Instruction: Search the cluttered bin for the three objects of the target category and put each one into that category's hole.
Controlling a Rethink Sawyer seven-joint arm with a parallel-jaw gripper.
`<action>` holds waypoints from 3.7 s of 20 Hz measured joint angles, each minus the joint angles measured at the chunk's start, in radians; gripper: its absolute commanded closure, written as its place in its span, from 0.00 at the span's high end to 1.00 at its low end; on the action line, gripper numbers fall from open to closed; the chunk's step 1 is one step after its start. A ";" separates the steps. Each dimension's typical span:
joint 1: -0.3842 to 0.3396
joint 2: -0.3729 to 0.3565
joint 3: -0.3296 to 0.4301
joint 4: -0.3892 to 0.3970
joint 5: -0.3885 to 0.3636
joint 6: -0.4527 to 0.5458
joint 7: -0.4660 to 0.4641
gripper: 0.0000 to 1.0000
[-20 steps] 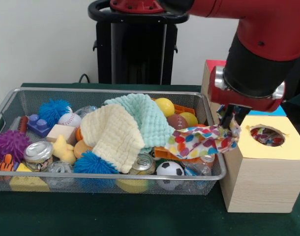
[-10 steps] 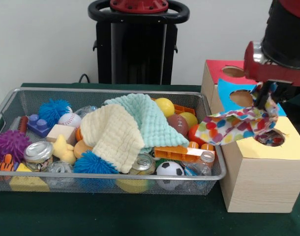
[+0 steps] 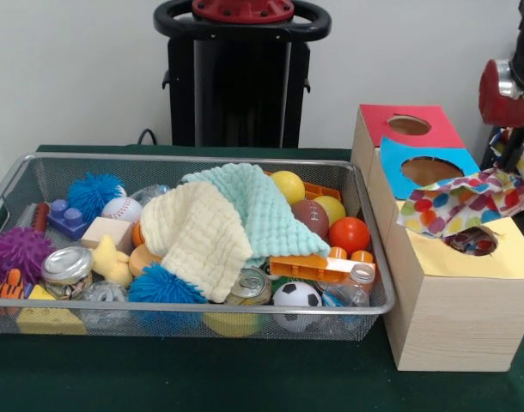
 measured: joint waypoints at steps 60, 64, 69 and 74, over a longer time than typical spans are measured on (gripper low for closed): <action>-0.097 -0.074 0.226 0.274 0.146 -0.339 0.000 0.00; -0.124 -0.109 0.226 0.295 0.130 -0.339 0.000 0.00; -0.158 -0.144 0.226 0.345 0.112 -0.339 0.000 0.00; -0.203 -0.176 0.226 0.413 0.103 -0.339 0.000 0.00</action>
